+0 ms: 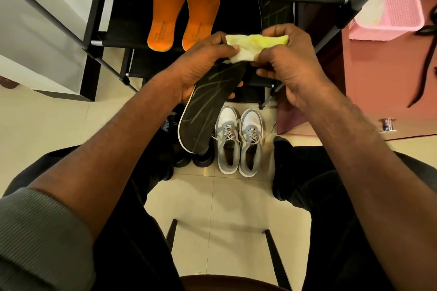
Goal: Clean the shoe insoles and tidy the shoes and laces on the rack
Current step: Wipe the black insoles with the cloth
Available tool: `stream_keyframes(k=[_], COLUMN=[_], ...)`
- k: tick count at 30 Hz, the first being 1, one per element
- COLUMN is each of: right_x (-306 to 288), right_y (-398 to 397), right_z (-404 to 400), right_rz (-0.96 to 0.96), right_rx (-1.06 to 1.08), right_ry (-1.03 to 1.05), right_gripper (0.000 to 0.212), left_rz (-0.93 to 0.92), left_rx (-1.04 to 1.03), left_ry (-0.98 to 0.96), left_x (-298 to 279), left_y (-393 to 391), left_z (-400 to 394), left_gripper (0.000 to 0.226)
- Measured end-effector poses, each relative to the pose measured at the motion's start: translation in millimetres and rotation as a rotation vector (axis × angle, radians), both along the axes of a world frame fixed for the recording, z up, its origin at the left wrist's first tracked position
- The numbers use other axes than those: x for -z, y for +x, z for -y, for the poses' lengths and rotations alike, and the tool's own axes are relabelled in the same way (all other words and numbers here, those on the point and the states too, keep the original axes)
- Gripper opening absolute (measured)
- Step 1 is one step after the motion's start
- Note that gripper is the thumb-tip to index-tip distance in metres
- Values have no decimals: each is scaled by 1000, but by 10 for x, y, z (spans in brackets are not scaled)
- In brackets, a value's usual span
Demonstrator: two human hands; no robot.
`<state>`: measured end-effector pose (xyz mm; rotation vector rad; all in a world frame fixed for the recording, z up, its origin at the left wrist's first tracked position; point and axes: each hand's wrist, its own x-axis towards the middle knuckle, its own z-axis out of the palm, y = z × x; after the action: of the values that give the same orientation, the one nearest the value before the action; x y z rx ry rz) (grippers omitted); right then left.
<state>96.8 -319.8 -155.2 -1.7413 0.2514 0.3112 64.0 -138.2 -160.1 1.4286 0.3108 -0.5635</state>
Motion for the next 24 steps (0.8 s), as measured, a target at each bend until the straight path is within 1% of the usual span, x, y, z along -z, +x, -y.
stream_keyframes(k=[2,4,6,8,11,13,16,18,19,21,24], right_x=[18,1,-8,1,24,43,47,15,-7,-36,-12], right_y=[12,14,4,-17,-33,-13,14,23,14,-6,-48], right_z=[25,43,45,39,25,22,28,54,64,70,21], right_rz=[114,201,234,263,311,303,325,374,403,453,483], right_rx=[-104,-245,-342,-365,-296,-233,-62,52,81,82,-9], right_ry=[-192,-310,-360,-369,-418,-412,-386,-380,-384,-410,-522], right_gripper=[54,54,46,36,25,18,15,16,18,20,21], left_rz=[11,26,44,66,84,88,57,3,-30,-67,-64], left_rx=[37,65,86,116,140,125,3,-51,-52,-57,-89], left_ry=[50,81,113,153,163,107,-84,-218,-254,-287,-330], left_x=[-16,-25,-34,-43,-46,-46,-43,-61,-66,-90,-106], left_y=[8,7,5,-7,-27,-24,0,0,-13,-44,-51], left_z=[-9,-26,-40,-48,-57,-47,-33,-25,-15,23,89], left_gripper=[28,28,31,33,31,31,45,45,46,52,53])
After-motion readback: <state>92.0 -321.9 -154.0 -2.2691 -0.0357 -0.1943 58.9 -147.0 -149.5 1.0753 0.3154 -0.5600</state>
